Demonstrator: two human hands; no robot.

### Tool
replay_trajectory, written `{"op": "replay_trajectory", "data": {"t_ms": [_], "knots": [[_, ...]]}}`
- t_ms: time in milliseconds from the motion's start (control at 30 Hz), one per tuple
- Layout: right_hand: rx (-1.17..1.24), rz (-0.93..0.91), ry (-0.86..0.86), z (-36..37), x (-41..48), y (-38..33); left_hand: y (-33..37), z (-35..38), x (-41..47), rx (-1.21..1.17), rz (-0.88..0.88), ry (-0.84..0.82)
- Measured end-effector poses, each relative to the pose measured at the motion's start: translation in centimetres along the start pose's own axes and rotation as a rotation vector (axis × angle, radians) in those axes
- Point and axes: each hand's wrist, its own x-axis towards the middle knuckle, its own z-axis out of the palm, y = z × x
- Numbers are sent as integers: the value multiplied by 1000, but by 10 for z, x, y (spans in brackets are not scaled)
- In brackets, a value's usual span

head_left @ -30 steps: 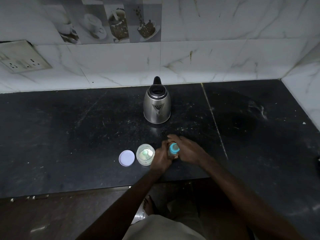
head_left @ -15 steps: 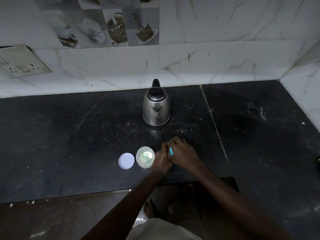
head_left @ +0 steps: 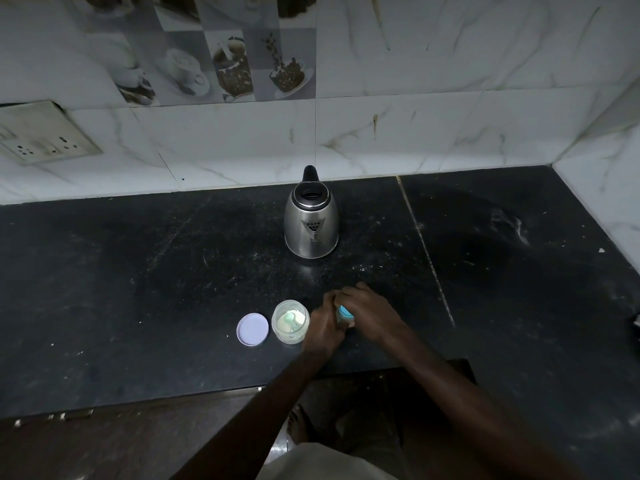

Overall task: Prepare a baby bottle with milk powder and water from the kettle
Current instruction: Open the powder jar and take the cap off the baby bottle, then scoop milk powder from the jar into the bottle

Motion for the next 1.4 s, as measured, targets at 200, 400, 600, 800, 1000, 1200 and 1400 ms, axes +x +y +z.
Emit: {"op": "replay_trajectory", "data": {"t_ms": [200,400,600,800,1000,1200,1400], "knots": [[193,70,190,-22,-8,25,4,-3,2,-29,-13,-23],[171,452,136,-29,-12,88,5,-2,1,-58,-70,-46],[138,502,56,3,-21,101,5,-1,3,-54,-64,-48],[104,532,6,23,-23,95,5,1,3,-102,-52,-9],[87,583,-17,33,-25,89,7,2,3,-135,-29,-22],[74,585,-19,38,-32,85,5,1,2,-114,-27,-44],[109,608,-10,37,-40,86,6,1,-3,-81,-60,-75]]}}
